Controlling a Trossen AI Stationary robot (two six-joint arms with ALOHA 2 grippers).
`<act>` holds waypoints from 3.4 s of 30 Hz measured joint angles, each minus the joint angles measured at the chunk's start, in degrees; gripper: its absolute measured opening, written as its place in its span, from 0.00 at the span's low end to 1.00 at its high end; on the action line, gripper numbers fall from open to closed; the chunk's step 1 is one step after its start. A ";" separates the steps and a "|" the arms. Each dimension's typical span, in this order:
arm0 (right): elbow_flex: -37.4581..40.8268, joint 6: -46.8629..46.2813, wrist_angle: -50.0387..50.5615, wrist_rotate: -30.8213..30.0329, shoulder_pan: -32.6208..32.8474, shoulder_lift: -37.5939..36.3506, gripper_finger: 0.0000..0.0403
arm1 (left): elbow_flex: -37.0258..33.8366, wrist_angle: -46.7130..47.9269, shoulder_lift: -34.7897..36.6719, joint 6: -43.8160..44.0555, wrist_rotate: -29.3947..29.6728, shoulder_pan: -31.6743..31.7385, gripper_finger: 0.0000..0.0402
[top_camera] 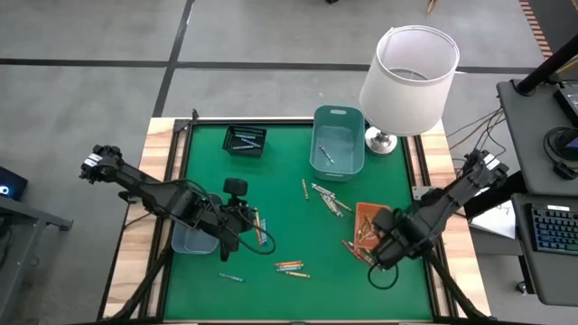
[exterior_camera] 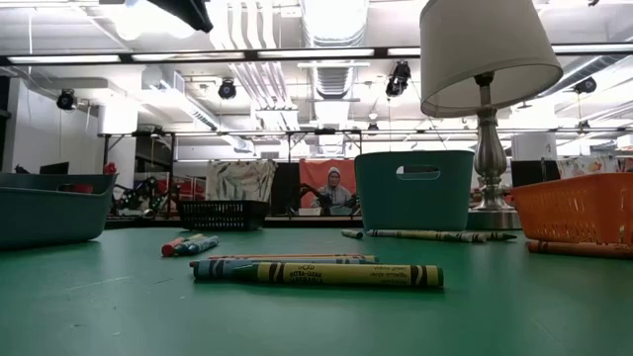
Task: Sort crayons
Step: Put the blue crayon into the black bin
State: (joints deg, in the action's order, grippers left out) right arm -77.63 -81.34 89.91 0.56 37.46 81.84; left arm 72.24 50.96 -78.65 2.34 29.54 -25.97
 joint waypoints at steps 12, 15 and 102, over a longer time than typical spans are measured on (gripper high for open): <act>18.78 -8.69 -8.94 11.92 0.30 0.02 0.19 | -0.04 -0.55 0.00 -3.14 0.13 1.50 0.15; 21.77 -13.17 -10.80 12.97 0.30 0.02 0.13 | -0.04 -0.50 0.02 -3.32 0.13 1.50 0.15; 30.57 -52.27 -13.69 9.41 5.54 -11.32 0.03 | -0.06 -2.40 0.02 -2.87 3.34 1.88 0.15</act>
State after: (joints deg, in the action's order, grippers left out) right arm -47.06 -133.62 76.22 9.96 43.00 70.53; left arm 72.18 48.56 -78.63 -0.54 32.88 -24.10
